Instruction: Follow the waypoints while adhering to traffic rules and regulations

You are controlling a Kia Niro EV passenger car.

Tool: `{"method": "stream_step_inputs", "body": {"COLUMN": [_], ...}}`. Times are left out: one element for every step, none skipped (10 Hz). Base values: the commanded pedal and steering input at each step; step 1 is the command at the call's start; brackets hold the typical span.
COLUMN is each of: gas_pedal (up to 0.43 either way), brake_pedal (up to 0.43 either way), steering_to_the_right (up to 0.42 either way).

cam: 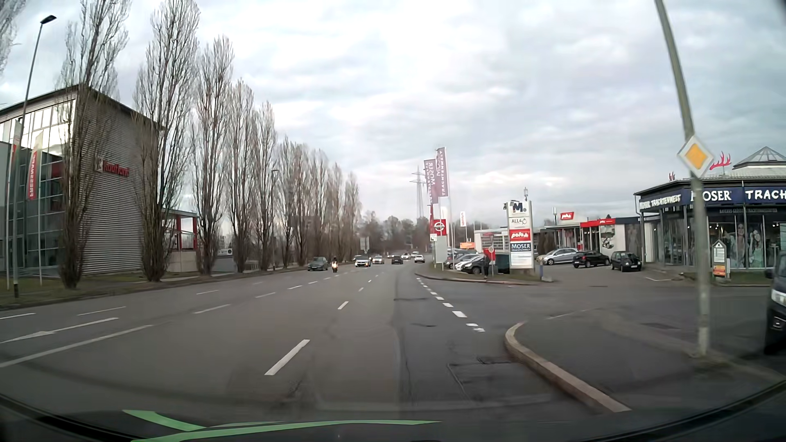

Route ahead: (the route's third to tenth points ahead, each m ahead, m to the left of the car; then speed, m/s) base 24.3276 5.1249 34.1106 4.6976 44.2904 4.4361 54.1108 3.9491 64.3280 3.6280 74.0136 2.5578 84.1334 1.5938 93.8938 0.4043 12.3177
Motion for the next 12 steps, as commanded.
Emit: {"method": "stream_step_inputs", "body": {"gas_pedal": [0.0,0.0,0.0,0.008,0.008,0.02,0.028,0.028,0.028,0.059,0.067,0.067], "brake_pedal": [0.0,0.0,0.0,0.0,0.0,0.0,0.0,0.0,0.0,0.0,0.0,0.0], "steering_to_the_right": [-0.003,-0.003,-0.004,-0.004,-0.003,-0.003,-0.003,-0.002,-0.001,0.002,0.002,0.002]}}
